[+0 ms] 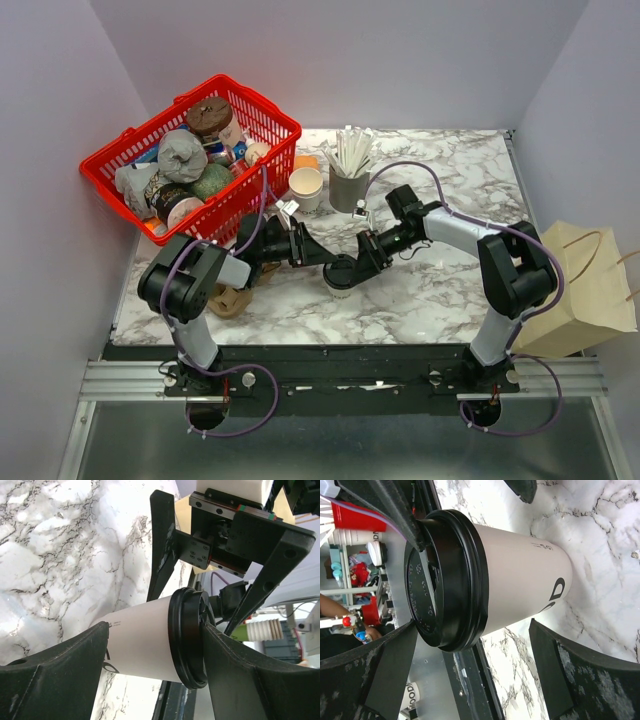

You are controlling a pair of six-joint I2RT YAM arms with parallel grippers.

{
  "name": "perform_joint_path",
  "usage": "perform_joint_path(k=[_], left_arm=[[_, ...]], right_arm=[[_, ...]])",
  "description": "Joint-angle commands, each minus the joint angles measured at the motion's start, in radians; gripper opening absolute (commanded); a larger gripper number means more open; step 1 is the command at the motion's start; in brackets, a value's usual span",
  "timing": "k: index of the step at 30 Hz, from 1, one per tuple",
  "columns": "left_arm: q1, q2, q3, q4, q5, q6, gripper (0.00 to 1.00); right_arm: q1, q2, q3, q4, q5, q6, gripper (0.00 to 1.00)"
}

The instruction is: Pack the takeout coffee

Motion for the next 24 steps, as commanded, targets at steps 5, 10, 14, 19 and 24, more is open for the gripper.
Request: perform_joint_path(k=[5, 10, 14, 19, 24], left_arm=[[0.017, 0.107, -0.047, 0.066, -0.09, 0.024, 0.81], [0.014, 0.136, -0.022, 0.117, -0.055, 0.032, 0.8], [0.013, 0.088, 0.019, 0.168, -0.018, -0.021, 0.8], [0.008, 0.006, 0.086, 0.031, -0.015, 0.042, 0.83], [0.008, -0.058, 0.154, -0.242, -0.035, 0.224, 0.84]], right_arm=[[0.0, 0.058, 0.003, 0.008, 0.095, -0.035, 1.0], [0.0, 0.075, 0.012, 0.014, 0.09, -0.031, 1.0], [-0.006, 0.04, 0.039, 0.013, 0.072, -0.035, 1.0], [-0.018, -0.019, 0.09, -0.03, 0.075, -0.078, 1.0], [-0.029, -0.052, 0.14, -0.09, 0.142, -0.153, 1.0]])
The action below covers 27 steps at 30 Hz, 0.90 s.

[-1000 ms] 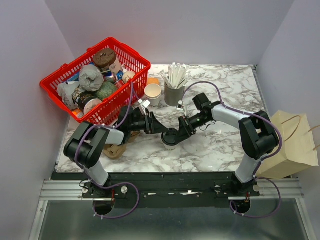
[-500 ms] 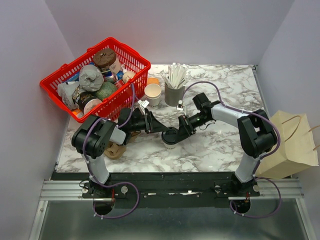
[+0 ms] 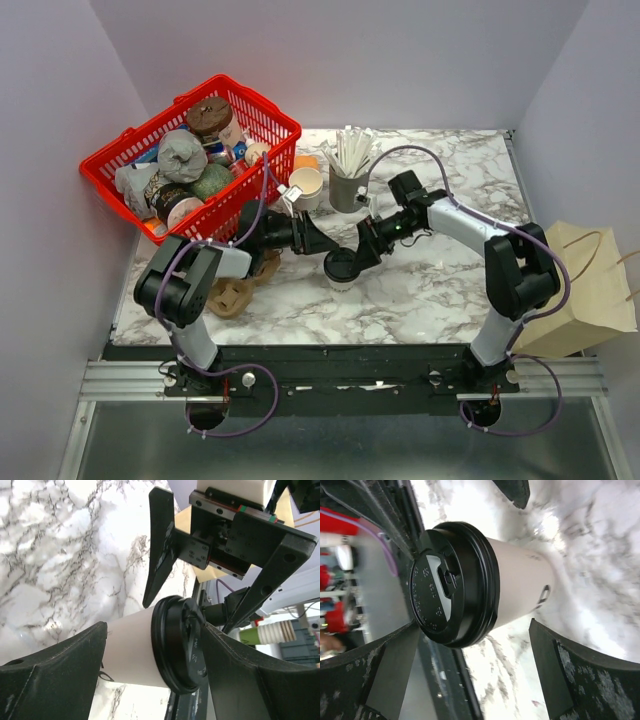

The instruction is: Pack the takeout coffee

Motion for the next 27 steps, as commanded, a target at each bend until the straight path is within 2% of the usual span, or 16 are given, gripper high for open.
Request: perform_joint_path(k=[1, 6, 8, 10, 11, 13, 15, 19, 22, 24, 27], left_arm=[[0.003, -0.068, 0.091, -0.251, -0.037, 0.195, 0.84], [0.003, -0.121, 0.172, -0.467, -0.082, 0.337, 0.85], [0.0, -0.159, 0.224, -0.587, -0.11, 0.438, 0.84], [-0.004, -0.187, 0.269, -0.668, -0.12, 0.517, 0.85], [-0.006, -0.221, 0.276, -0.745, -0.123, 0.62, 0.85], [-0.009, -0.273, 0.287, -0.857, -0.136, 0.716, 0.84], [-0.009, -0.308, 0.293, -0.937, -0.149, 0.865, 0.84], [-0.006, -0.426, 0.268, -1.082, -0.168, 1.049, 0.84], [-0.008, -0.511, 0.177, -1.149, -0.182, 1.236, 0.84], [-0.011, -0.546, 0.12, -1.15, -0.195, 1.367, 0.84], [-0.03, -0.577, 0.05, -1.161, -0.197, 1.449, 0.84]], right_arm=[[-0.013, -0.04, 0.073, -0.064, 0.091, -0.1, 1.0], [-0.026, -0.048, 0.123, -0.099, 0.121, -0.129, 1.0], [-0.026, -0.082, 0.137, -0.105, 0.153, -0.158, 1.0], [-0.026, -0.147, 0.137, -0.101, 0.167, -0.23, 1.0], [-0.026, -0.167, 0.127, -0.081, 0.173, -0.255, 1.0], [-0.025, -0.2, 0.134, -0.079, 0.168, -0.33, 1.0], [-0.014, -0.202, 0.178, -0.128, 0.142, -0.434, 1.0], [0.033, -0.188, 0.249, -0.234, 0.162, -0.615, 1.0], [0.047, -0.188, 0.271, -0.216, 0.213, -0.59, 1.0], [0.047, -0.205, 0.274, -0.156, 0.26, -0.486, 1.0], [0.046, -0.239, 0.277, -0.087, 0.358, -0.351, 1.0]])
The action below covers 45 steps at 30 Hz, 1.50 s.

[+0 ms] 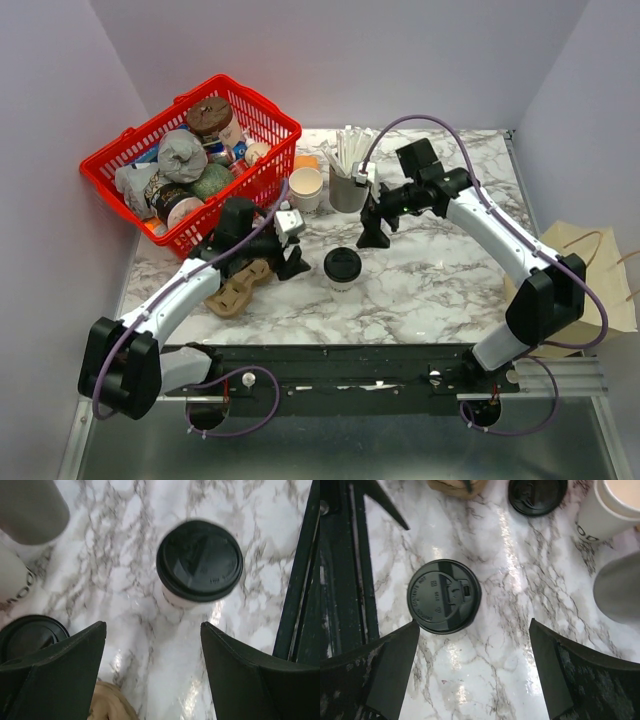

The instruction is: Pack the takeout coffee

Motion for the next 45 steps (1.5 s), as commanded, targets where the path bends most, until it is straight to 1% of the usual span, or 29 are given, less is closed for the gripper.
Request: perform_joint_path(k=[1, 2, 3, 5, 6, 7, 10, 11, 13, 16, 23, 27, 32, 41, 45], left_arm=[[-0.034, -0.033, -0.101, -0.097, -0.031, 0.286, 0.84], [-0.046, -0.039, -0.113, -0.082, -0.038, 0.287, 0.84], [-0.079, -0.044, -0.126, -0.062, -0.042, 0.279, 0.84], [-0.119, -0.057, -0.169, 0.004, -0.083, 0.27, 0.83], [-0.142, -0.056, -0.184, 0.042, -0.119, 0.253, 0.84], [-0.185, -0.054, -0.192, 0.05, -0.189, 0.242, 0.84], [-0.221, -0.036, -0.19, 0.143, -0.194, 0.185, 0.84], [-0.231, -0.015, -0.183, 0.136, -0.238, 0.184, 0.84], [-0.245, 0.007, -0.157, 0.124, -0.248, 0.187, 0.83], [-0.255, 0.024, -0.144, 0.134, -0.231, 0.169, 0.83], [-0.308, 0.105, -0.1, 0.174, -0.292, 0.069, 0.83], [-0.322, 0.143, -0.083, 0.208, -0.288, 0.044, 0.83], [-0.342, 0.229, -0.029, 0.256, -0.33, 0.004, 0.83], [-0.354, 0.346, 0.058, 0.312, -0.349, -0.081, 0.83], [-0.354, 0.39, 0.1, 0.326, -0.396, -0.109, 0.83]], right_arm=[[-0.003, -0.054, 0.031, 0.083, 0.165, 0.152, 1.0], [-0.003, -0.058, 0.043, 0.091, 0.233, 0.18, 1.0], [-0.005, -0.065, 0.052, 0.093, 0.264, 0.235, 1.0], [-0.007, -0.069, 0.075, 0.091, 0.342, 0.284, 1.0], [-0.011, -0.072, 0.083, 0.091, 0.359, 0.324, 1.0], [-0.013, -0.075, 0.092, 0.091, 0.373, 0.338, 1.0], [-0.025, -0.082, 0.133, 0.077, 0.403, 0.361, 1.0], [-0.028, -0.078, 0.147, 0.067, 0.41, 0.362, 1.0], [-0.042, -0.074, 0.19, 0.053, 0.409, 0.375, 1.0], [-0.053, -0.074, 0.206, 0.05, 0.401, 0.385, 1.0], [-0.068, -0.095, 0.177, 0.068, 0.393, 0.431, 1.0], [-0.08, -0.101, 0.183, 0.067, 0.389, 0.435, 1.0], [-0.091, -0.101, 0.186, 0.073, 0.386, 0.441, 1.0], [-0.111, -0.12, 0.155, 0.073, 0.372, 0.445, 1.0], [-0.117, -0.124, 0.144, 0.077, 0.372, 0.447, 1.0]])
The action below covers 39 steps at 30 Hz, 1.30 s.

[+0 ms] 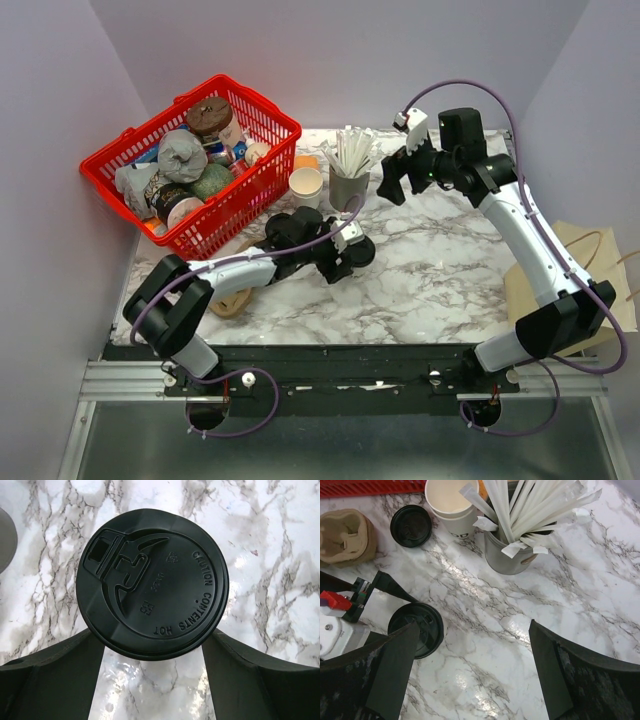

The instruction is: Pack the takeout coffee

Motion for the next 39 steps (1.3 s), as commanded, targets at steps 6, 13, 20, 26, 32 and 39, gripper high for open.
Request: perform_joint_path(k=[6, 13, 20, 26, 32, 39], left_arm=[[-0.006, 0.139, 0.159, 0.042, -0.093, -0.076, 0.83], [-0.006, 0.237, 0.27, 0.04, -0.133, -0.119, 0.82], [-0.006, 0.332, 0.385, -0.003, -0.167, -0.168, 0.81], [-0.006, 0.396, 0.46, -0.007, -0.194, -0.187, 0.8], [-0.006, 0.465, 0.544, -0.018, -0.213, -0.182, 0.8], [-0.006, 0.508, 0.58, -0.009, -0.216, -0.176, 0.8]], right_arm=[[-0.024, -0.023, -0.028, 0.015, 0.002, 0.026, 1.0], [-0.047, -0.019, -0.025, 0.017, 0.007, 0.034, 1.0], [-0.067, -0.033, -0.043, 0.021, 0.017, 0.043, 1.0], [-0.083, -0.05, -0.062, 0.027, 0.019, 0.046, 1.0], [-0.09, -0.061, -0.076, 0.029, 0.019, 0.049, 1.0], [-0.092, -0.056, -0.062, 0.027, 0.011, 0.057, 1.0]])
